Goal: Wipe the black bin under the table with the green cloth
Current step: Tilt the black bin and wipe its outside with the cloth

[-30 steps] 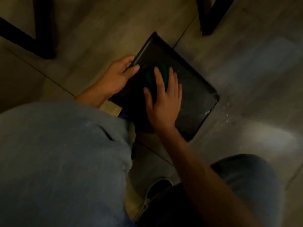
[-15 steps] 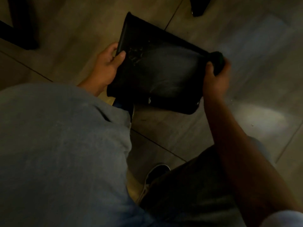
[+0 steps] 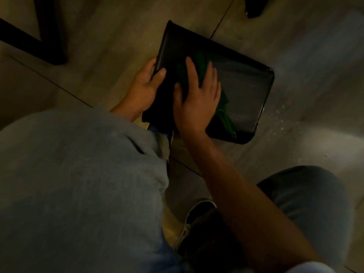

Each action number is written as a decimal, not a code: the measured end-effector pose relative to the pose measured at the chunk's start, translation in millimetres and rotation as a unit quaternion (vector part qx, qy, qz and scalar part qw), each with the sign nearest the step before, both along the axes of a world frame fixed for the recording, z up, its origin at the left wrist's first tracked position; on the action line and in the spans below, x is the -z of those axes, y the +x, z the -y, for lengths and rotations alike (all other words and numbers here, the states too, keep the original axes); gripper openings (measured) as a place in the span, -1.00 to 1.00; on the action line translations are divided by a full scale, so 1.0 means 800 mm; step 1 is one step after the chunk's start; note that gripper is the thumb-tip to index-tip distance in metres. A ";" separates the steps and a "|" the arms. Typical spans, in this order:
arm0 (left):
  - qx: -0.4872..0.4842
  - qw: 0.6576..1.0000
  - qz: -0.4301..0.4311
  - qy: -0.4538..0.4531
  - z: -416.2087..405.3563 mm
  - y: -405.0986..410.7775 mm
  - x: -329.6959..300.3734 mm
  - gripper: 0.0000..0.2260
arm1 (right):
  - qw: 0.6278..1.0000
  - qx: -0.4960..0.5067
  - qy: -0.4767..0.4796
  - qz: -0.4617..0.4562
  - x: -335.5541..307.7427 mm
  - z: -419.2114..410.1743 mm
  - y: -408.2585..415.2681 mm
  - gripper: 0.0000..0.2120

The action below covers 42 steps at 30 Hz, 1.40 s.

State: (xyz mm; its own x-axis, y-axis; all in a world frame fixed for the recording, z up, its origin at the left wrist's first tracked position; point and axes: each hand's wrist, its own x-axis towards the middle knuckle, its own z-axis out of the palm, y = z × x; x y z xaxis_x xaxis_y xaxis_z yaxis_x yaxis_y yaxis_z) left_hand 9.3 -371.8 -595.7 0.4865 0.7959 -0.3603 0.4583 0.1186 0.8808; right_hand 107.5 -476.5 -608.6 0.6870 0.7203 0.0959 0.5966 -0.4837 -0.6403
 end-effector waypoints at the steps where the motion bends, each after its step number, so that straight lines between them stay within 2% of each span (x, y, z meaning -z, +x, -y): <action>1: -0.001 1.000 -0.002 -0.005 0.001 0.001 0.000 -0.70 | 0.999 -0.019 -0.016 0.029 0.004 -0.003 0.006 -0.48; 5: -0.015 1.000 0.010 -0.009 0.002 -0.005 0.001 -0.65 | 0.984 -0.123 -0.038 0.126 0.025 0.001 0.075 -0.52; 7: -0.021 1.000 0.006 -0.020 0.003 -0.003 0.000 -0.65 | 0.988 -0.074 -0.062 0.123 0.036 0.012 0.128 -0.50; 9: -0.034 0.999 0.011 -0.033 0.004 0.000 0.001 -0.67 | 0.994 0.020 -0.075 0.079 0.042 0.036 0.177 -0.47; 11: -0.045 0.998 0.024 -0.047 0.005 0.005 0.003 -0.68 | 0.995 0.063 -0.070 0.025 0.041 0.063 0.204 -0.46; 13: -0.048 0.997 0.016 -0.066 0.003 0.001 0.008 -0.66 | 0.995 0.074 -0.068 -0.006 0.041 0.079 0.188 -0.48; 16: -0.039 0.997 0.016 -0.068 0.006 0.004 0.000 -0.64 | 0.995 0.071 -0.066 0.020 0.036 0.089 0.125 -0.53; 21: -0.061 0.997 -0.006 -0.040 0.008 0.003 -0.007 -0.54 | 0.997 -0.046 -0.047 0.049 0.017 0.049 0.000 -0.55; 24: -0.071 0.995 0.011 -0.071 0.012 0.005 -0.011 -0.66 | 0.992 -0.080 -0.030 0.089 0.022 0.010 0.008 -0.57; 27: -0.052 0.997 0.035 -0.055 0.015 -0.001 -0.009 -0.65 | 0.984 -0.108 -0.021 0.141 0.032 -0.006 0.068 -0.56; 31: -0.050 0.998 0.023 -0.034 0.013 0.000 -0.004 -0.63 | 0.990 0.026 -0.111 0.086 0.038 0.012 0.165 -0.48; 34: -0.048 0.998 0.032 -0.038 0.014 0.000 0.001 -0.62 | 0.985 0.006 -0.154 0.078 0.030 0.049 0.202 -0.45; 39: -0.050 0.996 0.047 -0.050 0.015 0.000 0.001 -0.64 | 0.980 0.000 -0.190 0.050 0.009 0.057 0.200 -0.46; 42: -0.054 0.995 0.051 -0.068 0.014 -0.003 0.001 -0.67 | 0.990 -0.005 -0.144 -0.007 -0.023 0.055 0.213 -0.51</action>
State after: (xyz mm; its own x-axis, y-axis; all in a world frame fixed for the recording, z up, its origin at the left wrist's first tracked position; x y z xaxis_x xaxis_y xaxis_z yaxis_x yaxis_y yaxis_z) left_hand 7.3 -382.7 -596.8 0.4397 0.7930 -0.4217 0.3458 0.2839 0.8943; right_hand 277.6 -520.2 -590.0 0.6795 0.7233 -0.1231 0.5945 -0.6411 -0.4854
